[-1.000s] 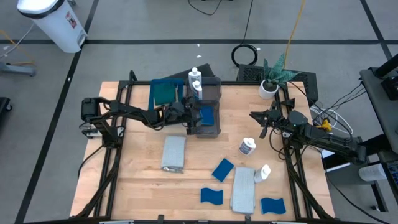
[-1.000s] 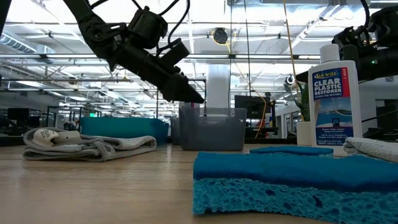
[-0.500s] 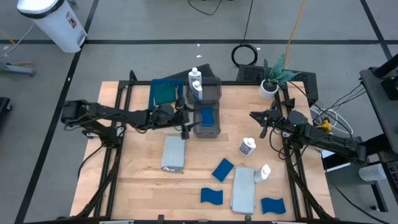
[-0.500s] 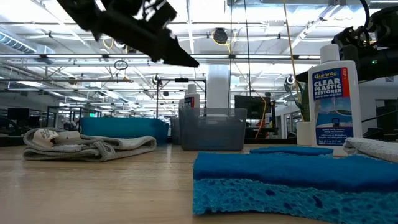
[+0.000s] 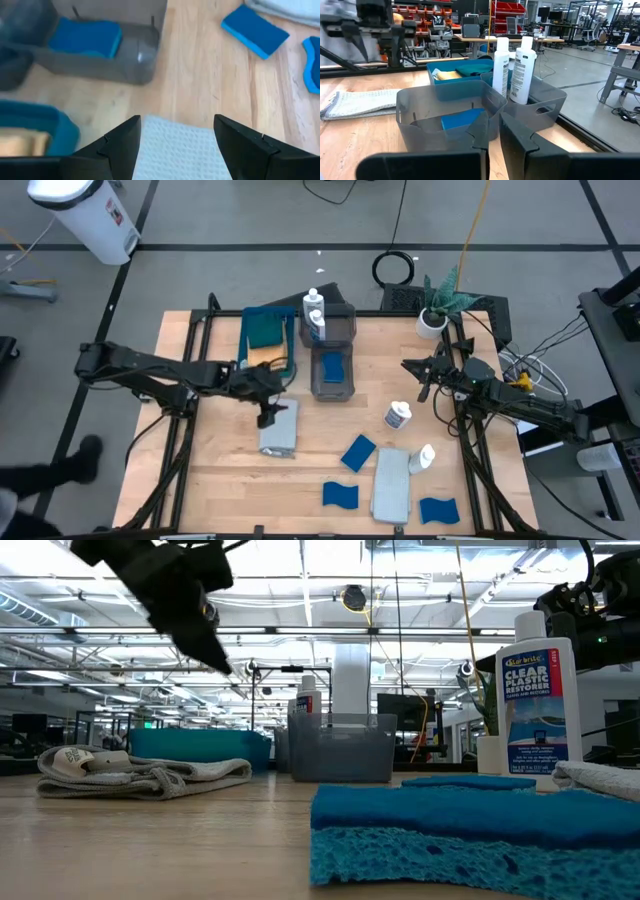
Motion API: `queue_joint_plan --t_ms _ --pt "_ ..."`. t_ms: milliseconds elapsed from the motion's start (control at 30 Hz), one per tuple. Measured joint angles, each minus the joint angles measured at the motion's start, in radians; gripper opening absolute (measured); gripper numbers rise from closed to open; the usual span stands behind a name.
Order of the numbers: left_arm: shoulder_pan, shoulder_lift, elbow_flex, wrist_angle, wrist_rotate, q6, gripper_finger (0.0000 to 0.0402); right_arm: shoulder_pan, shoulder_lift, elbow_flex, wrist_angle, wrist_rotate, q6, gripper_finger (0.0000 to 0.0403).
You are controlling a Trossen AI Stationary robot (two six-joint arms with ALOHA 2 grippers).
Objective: Pick & Place Kitchen Items
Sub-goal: Put the left gray microfiber towel into the blue bin
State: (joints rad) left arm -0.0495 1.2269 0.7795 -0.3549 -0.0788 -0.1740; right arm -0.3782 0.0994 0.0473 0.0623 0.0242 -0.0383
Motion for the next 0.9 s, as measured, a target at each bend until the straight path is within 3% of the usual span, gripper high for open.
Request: queue_joint_plan --t_ms 333,733,900 --pt "-0.047 0.109 -0.001 -0.01 -0.009 -0.075 0.0257 0.0 0.0 0.0 -0.001 0.0 0.0 0.002" --pt "-0.006 0.334 -0.001 -0.022 -0.072 -0.066 0.0257 0.0 0.002 0.0 0.0 0.0 0.0 0.002" --pt "0.013 0.392 0.003 -0.015 0.0 -0.068 0.0257 0.0 0.002 0.0 0.0 0.0 0.0 0.002"
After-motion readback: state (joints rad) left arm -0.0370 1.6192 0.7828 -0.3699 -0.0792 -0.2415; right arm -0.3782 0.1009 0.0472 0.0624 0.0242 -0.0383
